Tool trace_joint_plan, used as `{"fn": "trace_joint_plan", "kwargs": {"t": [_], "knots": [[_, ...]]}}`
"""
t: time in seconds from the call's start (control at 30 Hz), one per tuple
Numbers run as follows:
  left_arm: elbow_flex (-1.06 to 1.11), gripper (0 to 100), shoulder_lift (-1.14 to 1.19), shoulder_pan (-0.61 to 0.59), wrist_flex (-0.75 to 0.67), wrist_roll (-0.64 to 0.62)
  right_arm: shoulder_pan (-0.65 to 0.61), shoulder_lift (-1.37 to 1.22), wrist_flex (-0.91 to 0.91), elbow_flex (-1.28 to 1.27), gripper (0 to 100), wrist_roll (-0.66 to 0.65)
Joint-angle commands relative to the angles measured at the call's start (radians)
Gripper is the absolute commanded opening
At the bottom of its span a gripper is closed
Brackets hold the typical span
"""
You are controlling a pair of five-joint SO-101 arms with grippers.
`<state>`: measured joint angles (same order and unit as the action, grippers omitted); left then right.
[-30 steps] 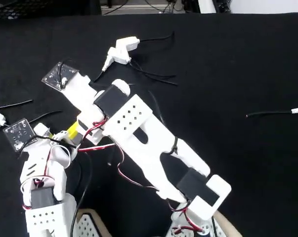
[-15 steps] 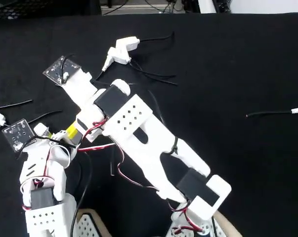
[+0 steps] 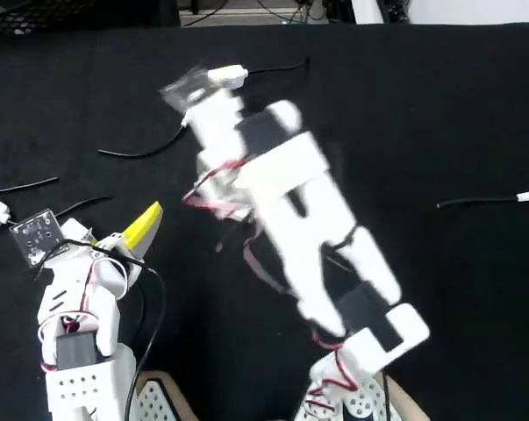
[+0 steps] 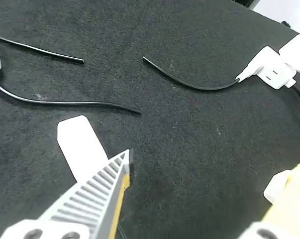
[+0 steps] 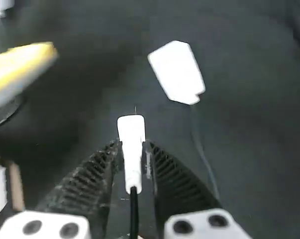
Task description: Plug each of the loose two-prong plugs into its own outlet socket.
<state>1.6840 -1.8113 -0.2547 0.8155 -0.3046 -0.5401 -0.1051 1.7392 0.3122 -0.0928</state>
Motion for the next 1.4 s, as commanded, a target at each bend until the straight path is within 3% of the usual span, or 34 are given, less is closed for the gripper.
{"fn": "trace_joint_plan", "kwargs": {"t": [0.0,0.1,0.3,0.57,0.73,0.97,1.1,1.2,1.37], "knots": [[0.012,45,-0.006,-0.015,-0.005,0.011,0.198,0.016,0.021,-0.022,1.3,-0.054],[-0.004,45,-0.006,0.001,-0.009,0.058,0.322,0.018,0.021,-0.082,1.3,-0.069],[-0.021,45,-0.003,0.257,-0.011,0.215,0.6,0.018,0.021,-0.185,1.2,-0.186],[-0.199,45,0.101,0.254,-0.006,0.218,0.919,0.018,0.02,-0.226,1.2,-0.367],[-0.444,45,0.454,0.222,-0.069,0.233,1.013,0.018,0.02,-0.24,1.2,-0.422],[-0.743,45,1.085,0.229,-0.265,0.376,1.06,0.018,0.02,-0.275,1.2,-0.47],[-0.871,45,1.382,0.294,-0.367,0.476,1.063,0.018,0.02,-0.277,1.2,-0.47],[-1.003,45,1.611,0.34,-0.362,0.543,1.063,0.018,0.02,-0.277,1.2,-0.47],[-1.316,45,1.936,0.36,-0.245,0.551,1.063,0.018,0.021,-0.277,1.2,-0.47]]}}
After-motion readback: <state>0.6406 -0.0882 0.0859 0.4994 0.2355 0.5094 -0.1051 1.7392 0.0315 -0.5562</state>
